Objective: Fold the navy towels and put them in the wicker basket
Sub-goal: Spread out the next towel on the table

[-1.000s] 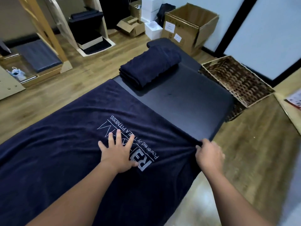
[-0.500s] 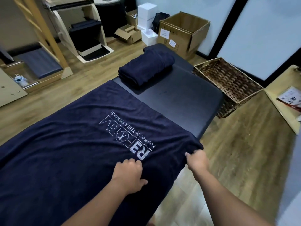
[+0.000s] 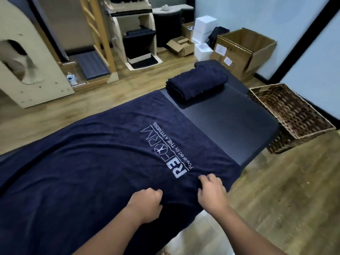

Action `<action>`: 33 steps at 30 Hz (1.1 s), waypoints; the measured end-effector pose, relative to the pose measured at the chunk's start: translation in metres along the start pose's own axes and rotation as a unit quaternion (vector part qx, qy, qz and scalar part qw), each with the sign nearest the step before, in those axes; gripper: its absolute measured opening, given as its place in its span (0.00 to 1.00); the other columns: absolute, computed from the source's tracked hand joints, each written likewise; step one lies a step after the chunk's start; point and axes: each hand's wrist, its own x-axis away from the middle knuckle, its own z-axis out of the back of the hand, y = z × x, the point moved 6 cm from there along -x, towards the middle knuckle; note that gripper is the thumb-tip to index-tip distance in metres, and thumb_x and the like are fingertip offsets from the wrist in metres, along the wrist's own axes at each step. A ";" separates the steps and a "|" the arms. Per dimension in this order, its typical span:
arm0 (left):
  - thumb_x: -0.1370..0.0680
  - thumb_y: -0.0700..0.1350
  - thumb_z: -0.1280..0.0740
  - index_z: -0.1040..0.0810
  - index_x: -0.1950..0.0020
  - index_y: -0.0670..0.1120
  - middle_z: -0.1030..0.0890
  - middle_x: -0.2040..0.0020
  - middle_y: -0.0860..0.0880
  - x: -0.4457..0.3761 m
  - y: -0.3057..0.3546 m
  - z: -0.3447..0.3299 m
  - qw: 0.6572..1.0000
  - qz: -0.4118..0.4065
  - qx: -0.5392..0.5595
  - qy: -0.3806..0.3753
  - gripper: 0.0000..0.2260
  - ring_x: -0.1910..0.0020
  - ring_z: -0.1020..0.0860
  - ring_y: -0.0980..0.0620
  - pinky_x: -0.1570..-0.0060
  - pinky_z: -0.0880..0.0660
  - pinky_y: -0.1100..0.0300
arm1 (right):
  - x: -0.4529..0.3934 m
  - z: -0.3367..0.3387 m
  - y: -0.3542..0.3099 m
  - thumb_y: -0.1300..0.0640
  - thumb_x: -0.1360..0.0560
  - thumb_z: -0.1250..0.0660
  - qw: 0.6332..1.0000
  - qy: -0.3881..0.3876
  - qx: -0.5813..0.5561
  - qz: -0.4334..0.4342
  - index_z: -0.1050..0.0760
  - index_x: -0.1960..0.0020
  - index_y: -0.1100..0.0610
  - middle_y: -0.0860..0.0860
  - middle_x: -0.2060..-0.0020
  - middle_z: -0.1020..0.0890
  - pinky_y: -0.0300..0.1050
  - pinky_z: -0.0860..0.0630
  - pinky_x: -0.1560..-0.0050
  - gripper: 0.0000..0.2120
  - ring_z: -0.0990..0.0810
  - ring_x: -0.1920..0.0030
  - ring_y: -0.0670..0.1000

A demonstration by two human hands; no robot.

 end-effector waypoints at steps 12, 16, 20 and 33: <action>0.18 0.57 0.44 0.28 0.43 0.49 0.19 0.46 0.48 0.230 -0.150 -0.105 0.930 0.340 0.137 0.023 0.14 0.48 0.19 0.45 0.53 0.24 0.52 | 0.117 -0.070 -0.229 0.35 0.34 0.31 0.862 -0.067 0.089 0.494 0.24 0.44 0.43 0.45 0.50 0.28 0.49 0.27 0.56 0.21 0.26 0.51 0.53; 0.24 0.46 0.40 0.29 0.43 0.49 0.21 0.43 0.48 0.312 -0.175 -0.140 0.886 0.445 0.127 0.004 0.10 0.44 0.20 0.44 0.51 0.25 0.52 | 0.163 -0.086 -0.270 0.30 0.37 0.35 0.822 -0.078 0.083 0.558 0.24 0.44 0.42 0.46 0.48 0.26 0.49 0.25 0.55 0.25 0.26 0.51 0.52; 0.29 0.43 0.32 0.29 0.41 0.48 0.26 0.42 0.46 0.375 -0.194 -0.168 0.841 0.532 0.081 0.058 0.18 0.43 0.24 0.43 0.50 0.25 0.49 | 0.207 -0.104 -0.301 0.34 0.42 0.25 0.779 -0.088 0.133 0.607 0.21 0.48 0.45 0.47 0.51 0.25 0.48 0.24 0.59 0.26 0.24 0.55 0.52; 0.25 0.48 0.30 0.28 0.37 0.50 0.26 0.40 0.49 0.451 -0.281 -0.221 0.893 0.440 0.027 0.095 0.17 0.40 0.26 0.44 0.47 0.31 0.48 | 0.340 -0.156 -0.410 0.37 0.47 0.19 0.775 -0.098 0.201 0.591 0.24 0.60 0.49 0.48 0.64 0.26 0.48 0.29 0.68 0.25 0.26 0.64 0.52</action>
